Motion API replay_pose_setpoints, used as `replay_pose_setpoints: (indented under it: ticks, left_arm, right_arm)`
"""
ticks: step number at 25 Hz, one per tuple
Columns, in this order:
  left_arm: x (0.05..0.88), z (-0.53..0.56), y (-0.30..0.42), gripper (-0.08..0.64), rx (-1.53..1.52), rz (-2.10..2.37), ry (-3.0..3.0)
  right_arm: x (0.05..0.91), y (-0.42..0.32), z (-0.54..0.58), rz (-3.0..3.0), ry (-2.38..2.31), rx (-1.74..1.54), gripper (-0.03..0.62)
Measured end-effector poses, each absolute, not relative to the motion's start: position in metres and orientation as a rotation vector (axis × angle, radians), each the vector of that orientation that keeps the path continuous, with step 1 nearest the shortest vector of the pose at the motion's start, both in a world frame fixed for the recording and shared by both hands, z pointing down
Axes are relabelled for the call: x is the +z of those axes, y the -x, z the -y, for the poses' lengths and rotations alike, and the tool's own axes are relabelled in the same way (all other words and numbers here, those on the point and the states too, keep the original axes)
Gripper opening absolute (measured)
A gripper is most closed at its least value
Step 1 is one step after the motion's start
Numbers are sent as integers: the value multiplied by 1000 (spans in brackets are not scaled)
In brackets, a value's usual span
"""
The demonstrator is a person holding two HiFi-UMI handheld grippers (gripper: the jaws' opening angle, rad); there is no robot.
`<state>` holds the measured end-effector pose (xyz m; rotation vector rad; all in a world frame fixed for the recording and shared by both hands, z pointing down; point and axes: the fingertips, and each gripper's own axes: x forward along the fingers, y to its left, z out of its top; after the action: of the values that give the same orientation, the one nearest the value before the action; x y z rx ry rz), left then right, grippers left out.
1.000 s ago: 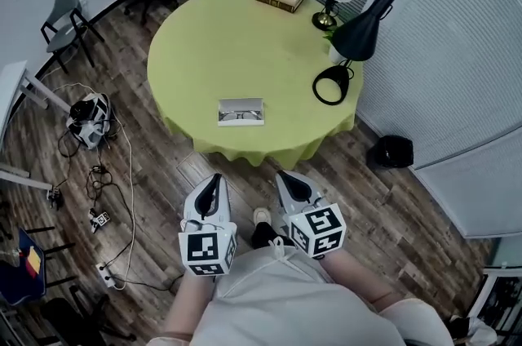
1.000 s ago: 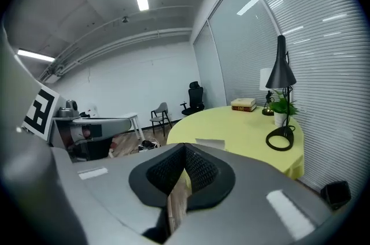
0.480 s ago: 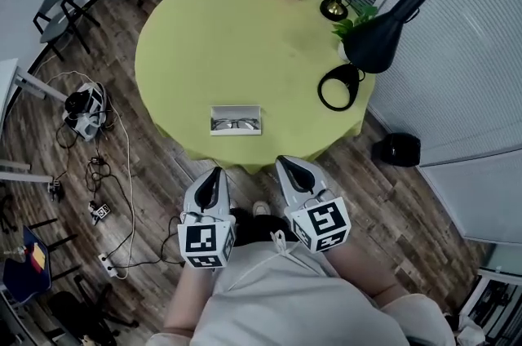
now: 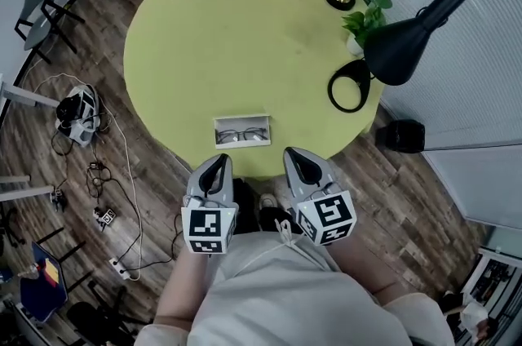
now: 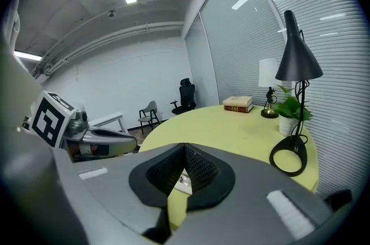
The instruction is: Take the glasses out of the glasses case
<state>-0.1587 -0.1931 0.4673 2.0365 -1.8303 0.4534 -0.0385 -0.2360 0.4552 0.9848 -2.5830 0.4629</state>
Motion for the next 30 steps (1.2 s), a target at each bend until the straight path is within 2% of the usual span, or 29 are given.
replay_pose_setpoints:
  ticks: [6, 13, 18, 24, 26, 27, 30]
  left_arm:
    - [527, 227, 170, 6, 711, 1618, -2115]
    - [579, 245, 168, 10, 861, 1318, -2169]
    - [598, 264, 156, 70, 1016, 1166, -2254]
    - [629, 283, 141, 89, 1217, 1006, -2305]
    - [639, 280, 136, 166, 1277, 915, -2318]
    - [642, 278, 134, 176, 1306, 874, -2324]
    - [650, 277, 131, 157, 1380, 800, -2340]
  right_arm:
    - [492, 56, 268, 2488, -1013, 574, 0]
    - [548, 70, 282, 2406, -998, 587, 0]
    - [574, 67, 291, 2347, -997, 635, 0]
    - [592, 60, 300, 2320, -1008, 682, 0]
    - [593, 62, 301, 2325, -1005, 690, -2]
    - [593, 63, 301, 2327, -1003, 693, 0]
    - [589, 63, 305, 2338, -1005, 692, -1]
